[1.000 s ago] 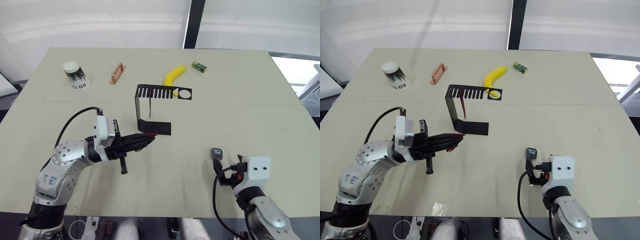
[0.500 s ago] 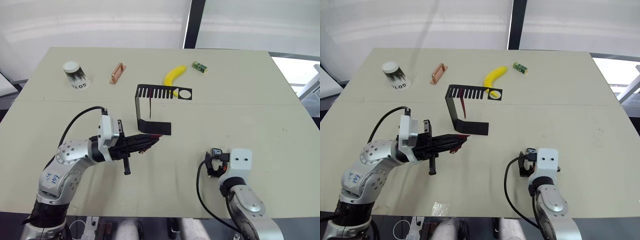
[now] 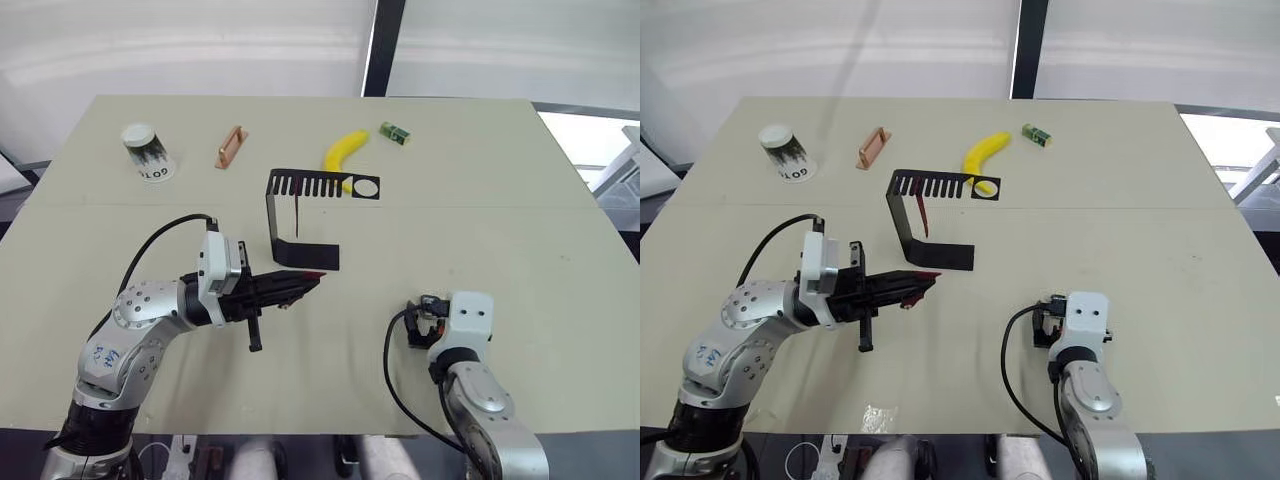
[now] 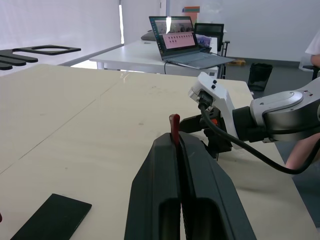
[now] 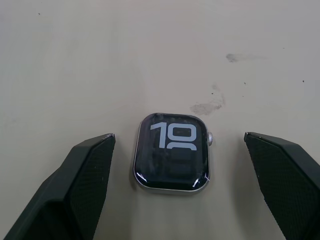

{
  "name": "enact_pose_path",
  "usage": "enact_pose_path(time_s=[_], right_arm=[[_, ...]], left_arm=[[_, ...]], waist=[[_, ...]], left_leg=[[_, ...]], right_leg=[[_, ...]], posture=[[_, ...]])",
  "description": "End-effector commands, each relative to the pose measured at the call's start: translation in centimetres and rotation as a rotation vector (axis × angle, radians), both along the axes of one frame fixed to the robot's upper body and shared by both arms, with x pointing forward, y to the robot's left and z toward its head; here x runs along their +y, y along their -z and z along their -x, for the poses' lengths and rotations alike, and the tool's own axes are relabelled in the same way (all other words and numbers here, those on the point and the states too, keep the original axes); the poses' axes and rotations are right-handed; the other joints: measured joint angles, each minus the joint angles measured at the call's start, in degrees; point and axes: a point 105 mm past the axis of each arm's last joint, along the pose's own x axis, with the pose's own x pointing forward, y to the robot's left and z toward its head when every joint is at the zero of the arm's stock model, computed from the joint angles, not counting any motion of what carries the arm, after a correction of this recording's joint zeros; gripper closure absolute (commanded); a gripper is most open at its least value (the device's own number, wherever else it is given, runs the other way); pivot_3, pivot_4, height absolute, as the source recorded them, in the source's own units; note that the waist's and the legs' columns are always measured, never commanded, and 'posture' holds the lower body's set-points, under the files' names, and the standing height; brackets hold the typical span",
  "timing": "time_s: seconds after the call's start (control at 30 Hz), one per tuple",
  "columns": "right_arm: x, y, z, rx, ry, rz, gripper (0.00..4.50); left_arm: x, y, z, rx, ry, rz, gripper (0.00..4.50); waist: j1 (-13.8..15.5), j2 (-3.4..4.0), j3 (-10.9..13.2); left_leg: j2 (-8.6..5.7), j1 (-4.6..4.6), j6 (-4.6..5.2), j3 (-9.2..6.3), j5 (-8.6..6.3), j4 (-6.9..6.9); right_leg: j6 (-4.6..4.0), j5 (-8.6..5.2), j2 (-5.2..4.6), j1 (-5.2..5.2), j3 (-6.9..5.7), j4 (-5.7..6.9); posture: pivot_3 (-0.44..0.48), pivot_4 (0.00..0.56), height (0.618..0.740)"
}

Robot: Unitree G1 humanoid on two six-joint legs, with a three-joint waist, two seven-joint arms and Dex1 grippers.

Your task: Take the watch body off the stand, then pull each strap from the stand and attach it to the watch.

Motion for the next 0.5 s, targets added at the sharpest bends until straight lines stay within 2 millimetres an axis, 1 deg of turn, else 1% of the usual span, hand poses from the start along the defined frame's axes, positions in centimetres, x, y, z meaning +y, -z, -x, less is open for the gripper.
enact_pose_path(time_s=[0.03,0.33,0.5], right_arm=[[0.09,-0.23,0.03,-0.011,0.015,0.004,0.12],[0.39,-0.05,0.15,-0.011,0.016,0.016,0.12],[0.57,0.29,0.05,-0.003,0.026,-0.007,0.12]], left_arm=[[-0.13,-1.17,0.7,-0.049,0.027,0.007,4.5],[0.14,-1.25,0.79,-0.043,0.02,-0.002,4.5],[0.23,-1.34,0.73,-0.041,0.017,-0.008,4.5]], waist=[[-0.16,0.0,0.0],[-0.2,0.0,0.0],[-0.29,0.0,0.0]], left_leg=[[0.0,0.0,0.0,0.0,0.0,0.0],[0.0,0.0,0.0,0.0,0.0,0.0],[0.01,0.01,-0.01,0.0,0.01,0.0]], right_leg=[[0.0,0.0,0.0,0.0,0.0,0.0],[0.0,0.0,0.0,0.0,0.0,0.01],[0.0,0.0,0.0,0.0,0.0,0.01]], posture=[[0.0,0.15,0.729],[0.0,0.15,0.729],[0.0,0.15,0.729]])
